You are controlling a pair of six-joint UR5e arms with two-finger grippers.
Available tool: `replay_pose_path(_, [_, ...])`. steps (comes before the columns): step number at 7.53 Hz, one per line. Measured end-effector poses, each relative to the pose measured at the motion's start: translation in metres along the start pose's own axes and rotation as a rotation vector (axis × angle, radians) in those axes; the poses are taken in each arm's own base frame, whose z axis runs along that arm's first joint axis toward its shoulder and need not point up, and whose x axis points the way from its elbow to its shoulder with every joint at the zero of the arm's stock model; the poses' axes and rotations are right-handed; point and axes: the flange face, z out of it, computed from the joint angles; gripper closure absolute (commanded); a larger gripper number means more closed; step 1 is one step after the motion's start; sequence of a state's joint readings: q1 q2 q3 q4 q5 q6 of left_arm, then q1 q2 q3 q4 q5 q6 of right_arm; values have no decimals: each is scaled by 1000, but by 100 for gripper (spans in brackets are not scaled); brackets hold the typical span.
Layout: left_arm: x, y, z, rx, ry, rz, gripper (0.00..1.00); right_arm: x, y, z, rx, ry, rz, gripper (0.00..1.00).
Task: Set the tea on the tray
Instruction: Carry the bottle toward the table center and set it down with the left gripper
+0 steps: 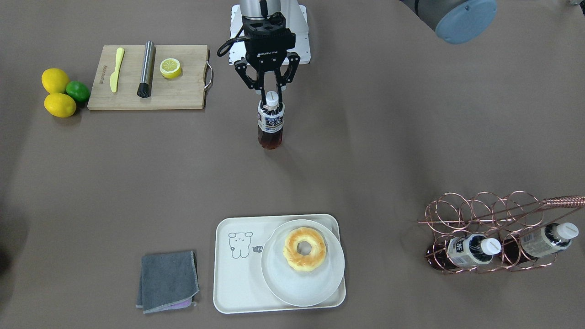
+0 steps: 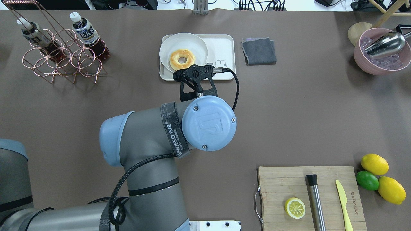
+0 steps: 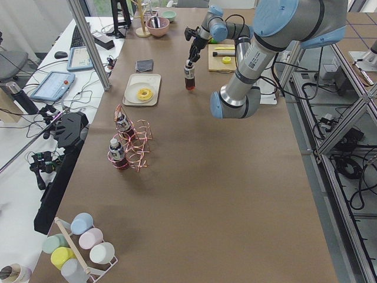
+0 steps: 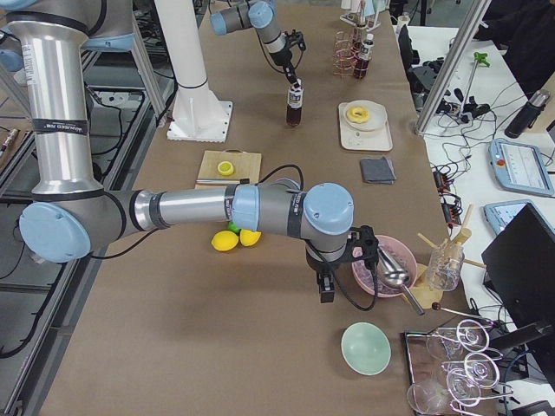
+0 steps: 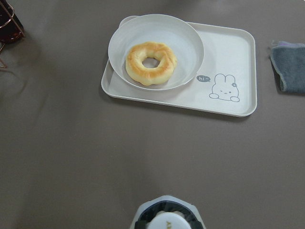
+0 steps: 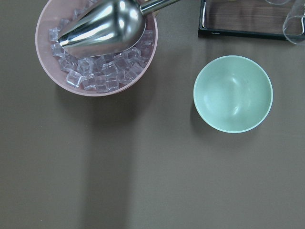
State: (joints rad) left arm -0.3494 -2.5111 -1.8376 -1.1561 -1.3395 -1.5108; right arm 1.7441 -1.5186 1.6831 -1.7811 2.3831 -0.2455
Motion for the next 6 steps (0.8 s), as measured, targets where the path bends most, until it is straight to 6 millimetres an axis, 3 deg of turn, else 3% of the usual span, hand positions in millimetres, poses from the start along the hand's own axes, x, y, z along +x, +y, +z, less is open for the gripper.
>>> replay_pose_path(1, [-1, 3, 6, 7, -5, 5, 89, 0, 0, 0, 0, -1, 0, 0])
replay_pose_path(3, [-4, 6, 12, 12, -7, 10, 3, -1, -1, 0, 1, -2, -1, 0])
replay_pose_path(6, [-6, 7, 16, 24, -10, 24, 2, -1, -4, -1, 2, -2, 1, 0])
